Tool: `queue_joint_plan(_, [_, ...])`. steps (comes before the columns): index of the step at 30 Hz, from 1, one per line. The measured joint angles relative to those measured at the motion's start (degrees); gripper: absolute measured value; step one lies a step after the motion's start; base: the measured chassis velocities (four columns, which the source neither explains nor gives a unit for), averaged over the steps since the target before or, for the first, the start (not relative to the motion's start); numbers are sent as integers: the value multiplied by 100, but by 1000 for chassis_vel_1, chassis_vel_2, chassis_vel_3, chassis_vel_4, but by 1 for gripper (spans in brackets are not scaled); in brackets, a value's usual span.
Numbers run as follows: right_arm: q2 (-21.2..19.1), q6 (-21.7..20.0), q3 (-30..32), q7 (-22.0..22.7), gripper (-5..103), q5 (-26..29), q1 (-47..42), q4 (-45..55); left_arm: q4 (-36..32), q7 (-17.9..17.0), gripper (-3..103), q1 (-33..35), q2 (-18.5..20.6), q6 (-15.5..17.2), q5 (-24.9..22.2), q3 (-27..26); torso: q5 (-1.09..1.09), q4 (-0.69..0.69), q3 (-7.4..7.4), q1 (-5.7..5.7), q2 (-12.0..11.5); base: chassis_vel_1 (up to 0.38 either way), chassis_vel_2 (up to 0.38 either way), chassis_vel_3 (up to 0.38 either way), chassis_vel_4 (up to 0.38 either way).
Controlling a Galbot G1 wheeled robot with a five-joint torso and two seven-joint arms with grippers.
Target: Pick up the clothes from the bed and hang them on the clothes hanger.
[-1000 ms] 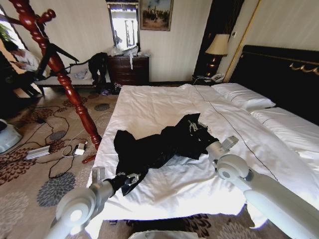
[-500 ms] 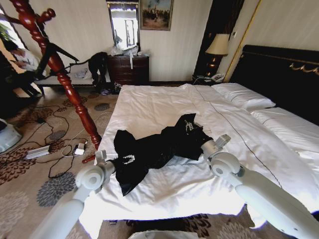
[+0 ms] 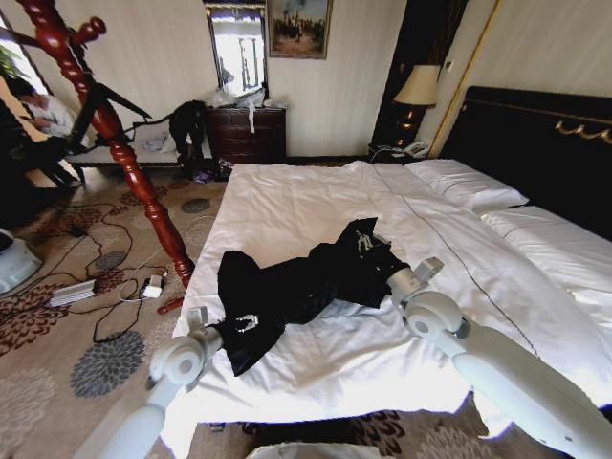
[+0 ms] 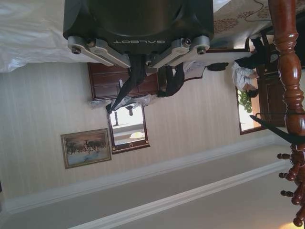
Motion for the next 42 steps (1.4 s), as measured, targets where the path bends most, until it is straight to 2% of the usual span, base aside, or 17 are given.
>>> queue_joint_plan(4, [6, 0, 12, 7, 1, -2, -15, 0, -136, -75, 100, -8, -94, 5, -131, 102, 0, -1, 0, 0, 0, 0, 0, 0, 0])
queue_joint_plan(10, [-22, 0, 30, 12, 1, 1, -11, 20, 212, -194, 100, 101, -366, 21, 28, 396, -3, -1, 0, 0, 0, 0, 0, 0, 0])
queue_joint_plan(16, [-21, 0, 35, 17, 1, 5, 7, 14, 404, -218, 100, 128, -452, 20, 95, 467, -1, 1, 0, 0, 0, 0, 0, 0, 0])
queue_joint_plan(21, [14, 0, -12, 17, 1, 1, 29, -37, 946, -32, 100, -364, -512, -116, 225, 706, -2, -2, 1, 0, 0, 0, 0, 0, 0])
queue_joint_plan(24, [49, 0, -58, 16, 1, 9, 76, -59, 1469, 87, 100, -898, -607, -181, 303, 949, -2, 0, 1, 1, 0, 0, 0, 0, 0])
queue_joint_plan(29, [-22, 0, -42, 16, 1, 37, 73, -59, 1810, 95, 100, -1449, -697, -169, 161, 1189, -1, -2, 1, 1, 0, 0, 0, 0, 0])
queue_joint_plan(37, [-65, 5, -11, 11, 1, 64, 80, -72, 1770, -15, 100, -1719, -630, -83, -91, 1193, -2, -1, 1, 1, 0, 0, 0, 0, 0])
queue_joint_plan(42, [-29, 15, -11, -3, 1, 36, 82, -97, 1334, -35, 100, -1602, -436, 7, -172, 1186, -2, 1, 1, 0, 0, 0, 0, 0, 0])
